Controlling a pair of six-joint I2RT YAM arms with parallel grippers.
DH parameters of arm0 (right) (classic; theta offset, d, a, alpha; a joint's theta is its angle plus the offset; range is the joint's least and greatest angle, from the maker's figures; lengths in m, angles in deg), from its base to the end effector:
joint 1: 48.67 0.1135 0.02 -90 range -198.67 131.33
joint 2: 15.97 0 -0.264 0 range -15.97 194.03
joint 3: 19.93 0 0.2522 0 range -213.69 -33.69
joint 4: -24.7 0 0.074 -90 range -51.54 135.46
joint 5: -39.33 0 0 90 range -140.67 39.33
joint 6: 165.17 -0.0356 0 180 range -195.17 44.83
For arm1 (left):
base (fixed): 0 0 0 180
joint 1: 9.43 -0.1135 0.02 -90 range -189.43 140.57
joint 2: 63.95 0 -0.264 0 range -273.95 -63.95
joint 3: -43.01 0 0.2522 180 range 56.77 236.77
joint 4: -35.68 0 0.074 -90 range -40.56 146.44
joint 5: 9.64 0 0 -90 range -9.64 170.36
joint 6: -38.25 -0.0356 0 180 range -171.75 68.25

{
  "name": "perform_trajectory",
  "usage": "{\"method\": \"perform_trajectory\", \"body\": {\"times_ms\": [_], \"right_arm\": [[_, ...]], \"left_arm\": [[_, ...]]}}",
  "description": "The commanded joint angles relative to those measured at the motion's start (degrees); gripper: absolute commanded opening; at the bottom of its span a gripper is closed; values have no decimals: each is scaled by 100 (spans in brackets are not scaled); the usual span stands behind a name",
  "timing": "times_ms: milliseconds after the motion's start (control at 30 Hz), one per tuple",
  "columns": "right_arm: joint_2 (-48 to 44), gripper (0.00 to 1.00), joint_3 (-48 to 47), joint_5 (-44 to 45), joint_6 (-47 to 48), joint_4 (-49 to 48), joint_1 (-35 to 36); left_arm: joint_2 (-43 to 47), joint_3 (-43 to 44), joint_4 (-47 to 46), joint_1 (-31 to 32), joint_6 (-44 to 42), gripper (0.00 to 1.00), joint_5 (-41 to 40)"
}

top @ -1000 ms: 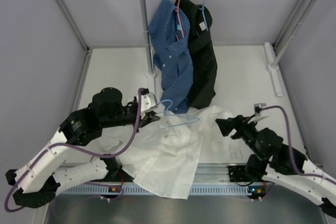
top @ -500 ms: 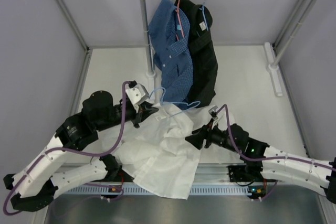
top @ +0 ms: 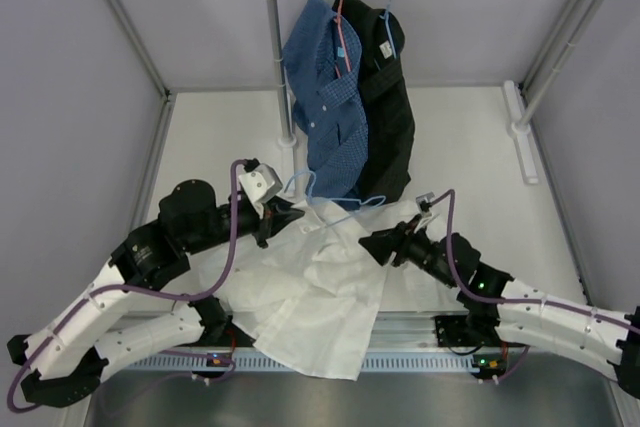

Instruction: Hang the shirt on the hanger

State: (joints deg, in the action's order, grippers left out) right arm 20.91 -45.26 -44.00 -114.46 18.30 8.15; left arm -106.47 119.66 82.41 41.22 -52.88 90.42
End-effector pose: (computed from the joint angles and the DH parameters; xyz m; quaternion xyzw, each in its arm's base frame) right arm 0.0937 0.1357 0.2116 -0.0735 0.7343 0.4722 0.4821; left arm 0.0843 -0.1127 0.4096 0.3888 0.6755 -0.3230 0.5369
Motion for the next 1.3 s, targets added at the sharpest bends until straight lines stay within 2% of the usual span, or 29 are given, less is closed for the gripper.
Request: {"method": "perform_trajectory", "body": {"times_ms": [0, 67, 133, 167, 200, 300, 333, 733, 900, 1000, 1067, 1100, 1267], "right_arm": [[310, 54, -126, 309, -246, -233, -259], [529, 49, -126, 80, -255, -531, -294], [662, 38, -108, -17, -228, -707, -312], [767, 27, -100, -43, -228, -787, -320], [802, 10, -65, -79, -246, -970, -338], [899, 6, -73, -123, -237, -1068, -347], [900, 0, -64, -149, -237, -1077, -347], [-93, 0, 322, -325, -448, -840, -804], [-576, 0, 410, 210, -483, -471, -821], [-788, 0, 384, 299, -413, -436, -865], [-849, 0, 166, 325, -264, -218, -909], [-867, 0, 68, 543, -246, 245, -918], [-990, 0, -362, 1081, -229, 1031, -979]], "left_arm": [[182, -145, -774, -20, 287, 0, 118], [192, -172, -836, -20, 315, 0, 171], [192, -172, -836, -20, 341, 0, 189], [200, -181, -854, -20, 358, 0, 189], [209, -172, -854, -20, 367, 0, 198], [253, -190, -854, -20, 350, 0, 136], [253, -190, -854, -20, 350, 0, 110], [473, -286, -854, -20, 394, 0, -163], [412, -304, -854, -20, 385, 0, -14], [438, -391, -854, -20, 350, 0, 346], [455, -453, -836, -20, 289, 0, 820], [464, -506, -801, -20, 271, 0, 917], [569, -585, -608, -20, 227, 0, 1032]]}}
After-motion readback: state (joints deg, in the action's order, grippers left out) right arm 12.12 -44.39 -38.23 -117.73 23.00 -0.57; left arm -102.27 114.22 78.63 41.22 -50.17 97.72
